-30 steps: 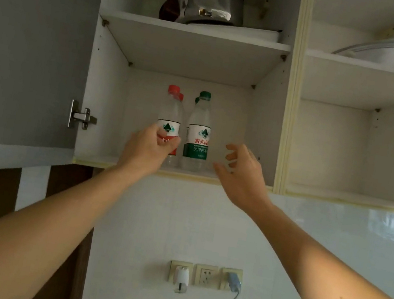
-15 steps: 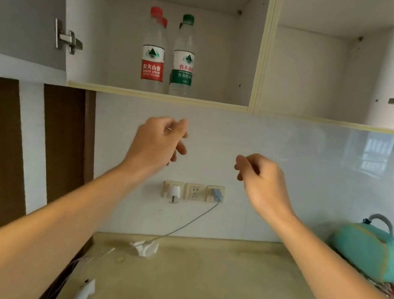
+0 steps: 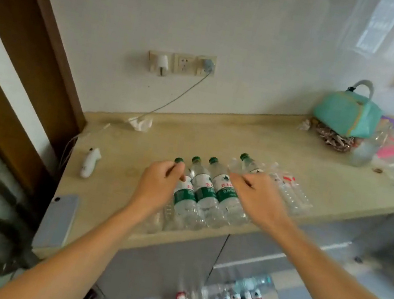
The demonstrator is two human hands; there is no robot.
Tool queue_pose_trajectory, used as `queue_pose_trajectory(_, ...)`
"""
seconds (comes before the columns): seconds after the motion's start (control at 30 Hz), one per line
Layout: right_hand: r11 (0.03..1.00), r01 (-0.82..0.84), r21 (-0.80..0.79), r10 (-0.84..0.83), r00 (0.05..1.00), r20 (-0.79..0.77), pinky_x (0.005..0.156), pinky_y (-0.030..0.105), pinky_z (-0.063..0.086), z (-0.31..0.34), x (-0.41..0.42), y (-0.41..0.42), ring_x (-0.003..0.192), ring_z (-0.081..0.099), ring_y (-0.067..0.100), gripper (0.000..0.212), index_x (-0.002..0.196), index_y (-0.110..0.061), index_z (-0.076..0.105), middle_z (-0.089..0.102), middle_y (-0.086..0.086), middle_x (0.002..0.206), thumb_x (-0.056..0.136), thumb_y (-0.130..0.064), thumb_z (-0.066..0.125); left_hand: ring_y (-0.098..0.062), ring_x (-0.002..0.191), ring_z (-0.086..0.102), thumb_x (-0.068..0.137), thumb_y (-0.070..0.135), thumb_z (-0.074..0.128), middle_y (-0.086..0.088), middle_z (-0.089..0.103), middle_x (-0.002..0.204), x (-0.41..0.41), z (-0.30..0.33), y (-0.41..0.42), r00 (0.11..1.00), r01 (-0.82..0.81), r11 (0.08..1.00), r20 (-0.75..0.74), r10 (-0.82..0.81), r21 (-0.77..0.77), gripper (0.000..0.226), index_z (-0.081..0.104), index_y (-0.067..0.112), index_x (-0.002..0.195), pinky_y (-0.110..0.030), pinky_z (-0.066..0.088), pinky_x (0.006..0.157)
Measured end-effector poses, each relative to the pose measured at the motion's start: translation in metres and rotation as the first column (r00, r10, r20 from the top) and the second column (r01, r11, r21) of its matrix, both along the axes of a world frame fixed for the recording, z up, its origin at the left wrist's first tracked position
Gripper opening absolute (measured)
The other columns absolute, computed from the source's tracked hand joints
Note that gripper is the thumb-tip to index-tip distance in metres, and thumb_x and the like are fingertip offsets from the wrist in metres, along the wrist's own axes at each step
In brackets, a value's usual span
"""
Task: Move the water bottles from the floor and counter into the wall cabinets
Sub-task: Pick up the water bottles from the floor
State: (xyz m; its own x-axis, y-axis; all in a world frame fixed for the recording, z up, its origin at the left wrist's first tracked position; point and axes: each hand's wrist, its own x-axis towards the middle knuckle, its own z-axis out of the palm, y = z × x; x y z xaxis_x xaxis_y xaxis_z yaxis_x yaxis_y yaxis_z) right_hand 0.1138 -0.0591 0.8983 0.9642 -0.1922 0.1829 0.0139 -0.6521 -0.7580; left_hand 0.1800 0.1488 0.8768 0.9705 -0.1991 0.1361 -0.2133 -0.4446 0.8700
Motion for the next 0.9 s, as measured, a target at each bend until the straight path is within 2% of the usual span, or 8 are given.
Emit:
queue_pose_trajectory(0.13,0.99,0.111,0.085,-0.094,0.979,-0.181,0.041,0.023,0.019,-0.062,-0.044,-0.039,0.039,0.022,0.011,0.056,0.05,-0.021,0.029,0.024,-0.007,0.042,0.1,-0.026,0.053,-0.011,0.044,0.035,0.106,0.035,0.046,0.008,0.042,0.05,-0.03,-0.058,-0.019,0.977,0.151,0.988,-0.158,-0.146,0.02,0.04,0.059,0.019,0.072,-0.028,0.029,0.048)
queue_pose_trajectory(0.23,0.973,0.21,0.096,-0.173,0.94,-0.294,0.042,0.021,0.02,-0.109,-0.066,-0.069,0.042,0.022,0.01,0.051,0.055,-0.017,0.027,0.025,-0.008,0.043,0.101,-0.022,0.051,-0.009,0.043,0.045,0.106,0.036,0.045,0.008,0.048,0.048,-0.045,-0.102,-0.037,0.954,0.191,0.981,-0.242,-0.177,0.033,0.041,0.057,0.017,0.072,-0.028,0.036,0.048)
queue_pose_trajectory(0.33,0.954,0.274,0.122,-0.199,0.881,-0.429,0.05,0.029,0.037,-0.157,-0.086,-0.099,0.052,0.041,0.013,0.039,0.065,-0.006,0.051,0.047,-0.003,0.056,0.099,-0.024,0.049,-0.008,0.044,0.055,0.106,0.036,0.045,0.007,0.057,0.049,-0.058,-0.152,-0.066,0.929,0.176,0.983,-0.341,-0.146,0.058,0.04,0.057,0.014,0.074,-0.02,0.04,0.042)
queue_pose_trajectory(0.47,0.95,0.285,0.126,-0.16,0.794,-0.587,0.07,0.052,0.055,-0.233,-0.114,-0.15,0.07,0.057,0.023,0.031,0.099,0.001,0.064,0.064,0.014,0.085,0.103,-0.026,0.047,-0.014,0.055,0.063,0.105,0.034,0.049,0.003,0.064,0.059,-0.073,-0.231,-0.125,0.866,0.198,0.977,-0.48,-0.136,0.082,0.038,0.059,0.014,0.074,-0.035,0.051,0.054)
queue_pose_trajectory(0.63,0.958,0.275,0.082,-0.143,0.705,-0.695,0.079,0.039,0.061,-0.352,-0.129,-0.24,0.082,0.065,0.017,0.023,0.115,-0.017,0.063,0.063,-0.01,0.095,0.105,-0.03,0.047,-0.028,0.077,0.069,0.102,0.042,0.05,-0.006,0.072,0.077,-0.086,-0.352,-0.21,0.823,0.203,0.956,-0.566,-0.049,0.211,0.038,0.064,0.015,0.078,-0.047,0.057,0.073)
queue_pose_trajectory(0.73,0.966,0.259,0.03,-0.152,0.655,-0.74,0.087,0.044,0.059,-0.437,-0.126,-0.297,0.093,0.064,0.021,0.028,0.121,-0.012,0.064,0.066,0.0,0.11,0.105,-0.028,0.049,-0.025,0.081,0.065,0.101,0.042,0.052,0.0,0.07,0.082,-0.086,-0.438,-0.257,0.822,0.205,0.939,-0.57,-0.011,0.278,0.029,0.062,0.02,0.084,-0.034,0.053,0.069)
queue_pose_trajectory(0.8,0.971,0.238,-0.025,-0.175,0.634,-0.753,0.084,0.036,0.056,-0.498,-0.12,-0.33,0.095,0.062,0.019,0.028,0.124,-0.012,0.064,0.066,0.005,0.119,0.104,-0.027,0.05,-0.02,0.091,0.064,0.101,0.039,0.054,0.001,0.068,0.099,-0.084,-0.496,-0.282,0.812,0.204,0.936,-0.583,0.001,0.287,0.02,0.06,0.021,0.104,-0.024,0.045,0.062)
queue_pose_trajectory(0.9,0.981,0.16,-0.108,-0.186,0.638,-0.747,0.08,0.026,0.042,-0.585,-0.105,-0.366,0.095,0.054,0.016,0.032,0.13,-0.015,0.062,0.063,0.007,0.127,0.103,-0.028,0.051,-0.018,0.104,0.06,0.099,0.038,0.059,-0.004,0.06,0.123,-0.079,-0.583,-0.306,0.812,0.169,0.93,-0.58,0.056,0.327,0.036,0.052,0.018,0.128,-0.016,0.039,0.066)
